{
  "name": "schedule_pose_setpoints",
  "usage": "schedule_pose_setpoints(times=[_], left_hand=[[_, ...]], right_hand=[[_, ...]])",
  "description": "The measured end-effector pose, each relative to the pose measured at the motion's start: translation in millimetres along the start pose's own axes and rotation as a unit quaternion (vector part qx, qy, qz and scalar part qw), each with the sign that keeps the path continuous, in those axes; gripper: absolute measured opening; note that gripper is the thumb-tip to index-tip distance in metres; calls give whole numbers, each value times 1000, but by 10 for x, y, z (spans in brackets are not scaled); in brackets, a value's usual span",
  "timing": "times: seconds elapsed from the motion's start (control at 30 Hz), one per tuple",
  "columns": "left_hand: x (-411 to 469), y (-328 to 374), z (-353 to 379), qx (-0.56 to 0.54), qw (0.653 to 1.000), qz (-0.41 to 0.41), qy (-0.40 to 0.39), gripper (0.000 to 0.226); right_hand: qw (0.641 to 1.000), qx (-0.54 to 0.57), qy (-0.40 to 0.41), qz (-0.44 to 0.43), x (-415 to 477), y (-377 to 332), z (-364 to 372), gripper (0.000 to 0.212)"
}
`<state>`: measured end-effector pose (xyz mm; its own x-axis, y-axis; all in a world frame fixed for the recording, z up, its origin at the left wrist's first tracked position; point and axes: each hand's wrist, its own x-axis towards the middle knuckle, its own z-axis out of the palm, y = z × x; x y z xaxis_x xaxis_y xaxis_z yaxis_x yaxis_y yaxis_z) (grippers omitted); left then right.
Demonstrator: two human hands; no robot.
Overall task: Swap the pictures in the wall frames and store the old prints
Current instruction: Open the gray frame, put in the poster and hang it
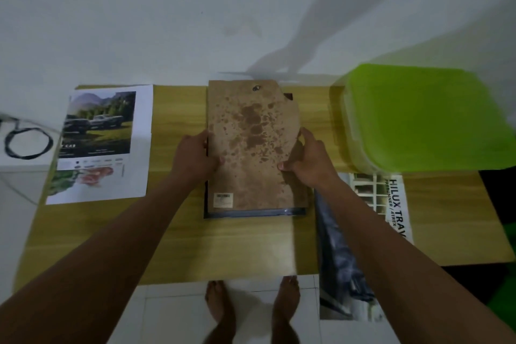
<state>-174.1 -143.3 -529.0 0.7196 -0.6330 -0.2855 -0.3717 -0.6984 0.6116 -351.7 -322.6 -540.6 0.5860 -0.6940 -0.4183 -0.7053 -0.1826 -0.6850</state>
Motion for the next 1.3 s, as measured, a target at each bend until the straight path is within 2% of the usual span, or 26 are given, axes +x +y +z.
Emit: schedule_pose_setpoints(times=[0.1, 0.4, 0.57, 0.77, 0.9, 1.03, 1.17, 1.3], left_hand=[[22, -37, 65, 23, 1000, -10, -13, 61], [53, -87, 127, 53, 998, -9, -15, 61], [58, -110, 166, 50, 999, -8, -20, 85], [101, -140, 154, 43, 999, -14, -20, 70], [92, -175, 155, 66, 998, -4, -16, 73], [97, -188, 204, 81, 996, -10, -18, 74], [109, -176, 180, 74, 997, -16, -3, 64], [38, -121, 220, 123, 992, -14, 5, 63]], right_hand=[[999, -31, -11, 10, -4, 60, 13, 104], [997, -65, -30, 12, -28, 115, 39, 97], [992, -117, -36, 8, -62, 109, 75, 101], [989, -143, -25, 0, -133, 78, 71, 105], [989, -145, -25, -5, -159, 6, 96, 108], [978, -196, -62, -22, -189, -46, 64, 111], [972, -222, -72, -34, -196, -57, 31, 116], [964, -251, -69, -59, -187, -81, 58, 112]])
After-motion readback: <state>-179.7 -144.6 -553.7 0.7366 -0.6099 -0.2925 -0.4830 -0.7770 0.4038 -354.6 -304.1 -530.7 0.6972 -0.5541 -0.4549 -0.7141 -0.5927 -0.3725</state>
